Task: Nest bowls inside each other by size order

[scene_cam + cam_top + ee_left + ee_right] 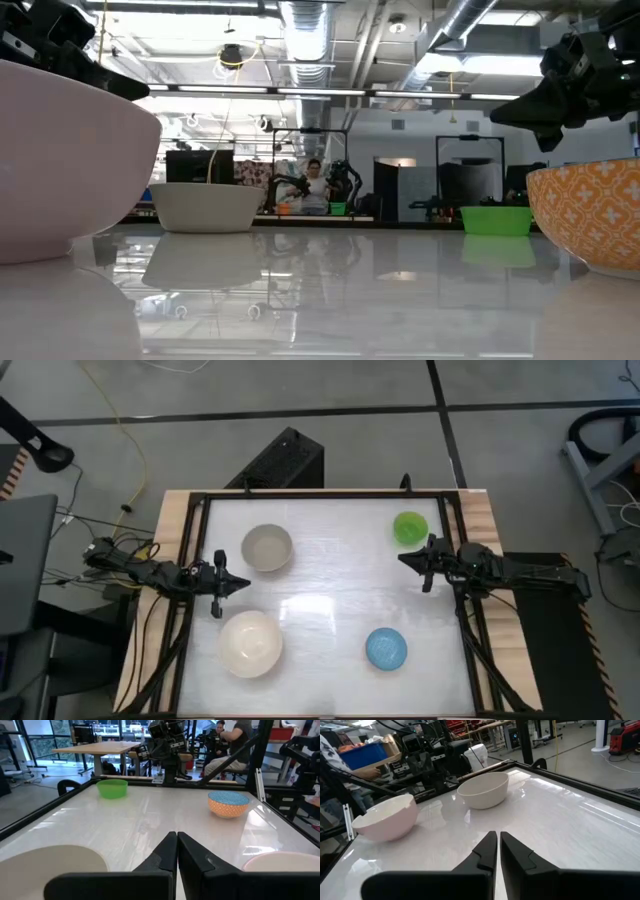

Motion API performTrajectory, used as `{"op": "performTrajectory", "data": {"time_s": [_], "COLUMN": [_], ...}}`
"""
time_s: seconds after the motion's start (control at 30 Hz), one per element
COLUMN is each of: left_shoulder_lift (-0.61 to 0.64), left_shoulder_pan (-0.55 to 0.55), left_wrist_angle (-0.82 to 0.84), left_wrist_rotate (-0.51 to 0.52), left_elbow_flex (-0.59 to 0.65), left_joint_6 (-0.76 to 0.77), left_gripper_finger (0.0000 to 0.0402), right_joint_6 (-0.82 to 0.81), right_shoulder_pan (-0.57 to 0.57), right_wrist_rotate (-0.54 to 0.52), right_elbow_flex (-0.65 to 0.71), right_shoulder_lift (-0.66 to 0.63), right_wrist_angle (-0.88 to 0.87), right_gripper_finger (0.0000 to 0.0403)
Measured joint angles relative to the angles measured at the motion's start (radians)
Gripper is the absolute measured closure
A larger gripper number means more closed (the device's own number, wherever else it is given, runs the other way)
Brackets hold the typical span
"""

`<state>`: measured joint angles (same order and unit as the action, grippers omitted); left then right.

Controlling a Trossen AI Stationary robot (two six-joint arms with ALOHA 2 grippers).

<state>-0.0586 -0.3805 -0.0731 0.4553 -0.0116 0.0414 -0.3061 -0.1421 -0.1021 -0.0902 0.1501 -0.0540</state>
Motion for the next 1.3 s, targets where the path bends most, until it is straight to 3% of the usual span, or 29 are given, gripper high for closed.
{"op": "performTrajectory", "data": {"time_s": [0.77, 1.03, 1.17, 1.3], "left_shoulder_lift": [0.000, 0.000, 0.000, 0.000], "left_shoulder_pan": [0.000, 0.000, 0.000, 0.000], "left_wrist_angle": [0.000, -0.003, -0.003, -0.003], "left_wrist_rotate": [0.000, 0.064, 0.064, 0.064], "left_elbow_flex": [0.000, 0.000, 0.000, 0.000], "left_joint_6": [-0.001, -0.159, -0.157, -0.153], "left_gripper_finger": [0.0401, 0.0401, 0.0401, 0.0401], "right_joint_6": [0.000, 0.005, 0.160, 0.094], "right_shoulder_pan": [0.000, 0.000, -0.012, -0.011], "right_wrist_rotate": [0.000, -0.002, -0.035, -0.035], "right_elbow_flex": [0.000, 0.000, 0.000, 0.000], "right_shoulder_lift": [0.000, 0.000, 0.000, 0.001], "right_wrist_angle": [0.000, 0.000, 0.016, 0.056], "right_gripper_finger": [0.0359, 0.0359, 0.0359, 0.0359]}}
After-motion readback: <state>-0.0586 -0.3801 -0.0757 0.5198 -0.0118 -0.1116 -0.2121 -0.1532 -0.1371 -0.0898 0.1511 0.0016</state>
